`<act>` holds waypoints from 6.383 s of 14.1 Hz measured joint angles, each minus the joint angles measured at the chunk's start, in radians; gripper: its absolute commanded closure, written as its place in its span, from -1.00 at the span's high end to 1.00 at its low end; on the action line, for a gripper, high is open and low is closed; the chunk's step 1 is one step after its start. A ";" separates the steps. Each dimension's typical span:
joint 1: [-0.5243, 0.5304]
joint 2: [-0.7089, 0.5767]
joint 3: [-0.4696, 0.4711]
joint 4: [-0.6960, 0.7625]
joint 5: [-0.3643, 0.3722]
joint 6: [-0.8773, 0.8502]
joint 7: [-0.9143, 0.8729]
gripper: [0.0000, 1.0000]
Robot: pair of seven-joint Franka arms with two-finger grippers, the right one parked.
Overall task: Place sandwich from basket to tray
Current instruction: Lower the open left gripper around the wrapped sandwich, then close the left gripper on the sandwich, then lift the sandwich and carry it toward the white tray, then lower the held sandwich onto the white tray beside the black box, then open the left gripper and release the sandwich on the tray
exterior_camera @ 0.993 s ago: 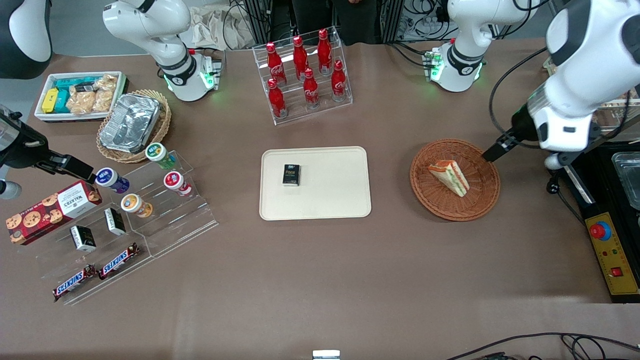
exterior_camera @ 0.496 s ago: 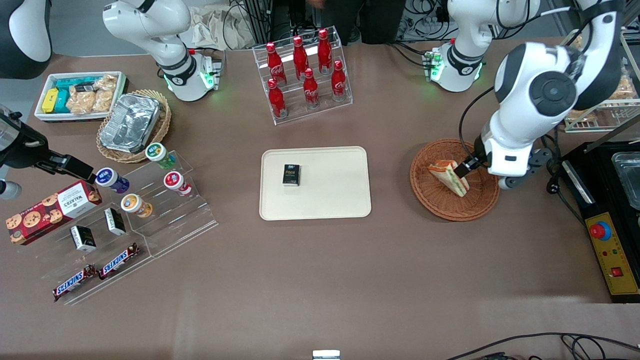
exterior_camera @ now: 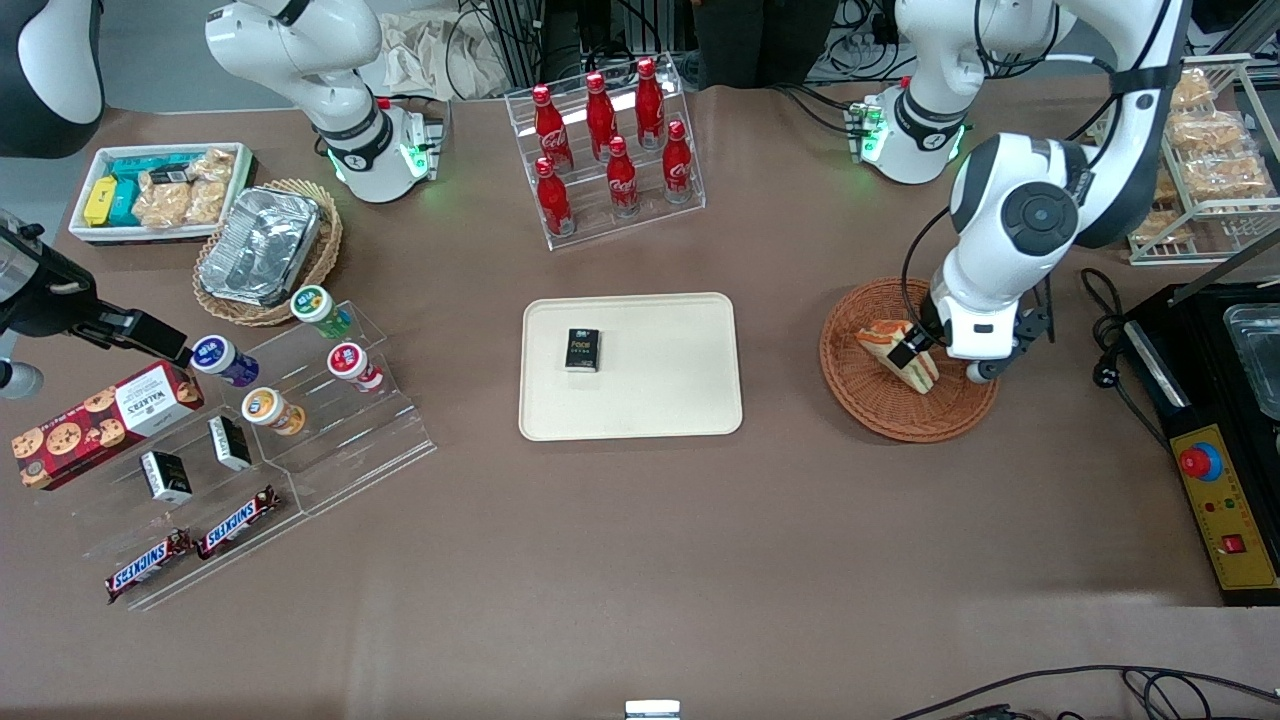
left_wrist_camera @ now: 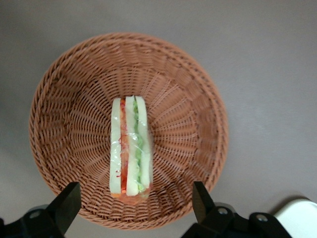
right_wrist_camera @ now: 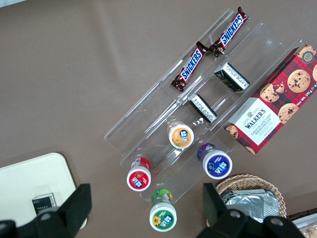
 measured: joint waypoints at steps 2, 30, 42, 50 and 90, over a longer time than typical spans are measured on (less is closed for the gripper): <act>0.000 0.019 0.000 -0.005 0.000 0.008 -0.023 1.00; -0.012 0.142 0.004 -0.102 0.012 0.190 -0.056 -1.00; -0.012 -0.054 -0.004 0.199 -0.004 -0.251 0.099 -1.00; -0.022 -0.058 -0.167 0.361 -0.095 -0.355 0.326 -1.00; -0.252 0.222 -0.231 0.166 0.169 0.284 0.106 1.00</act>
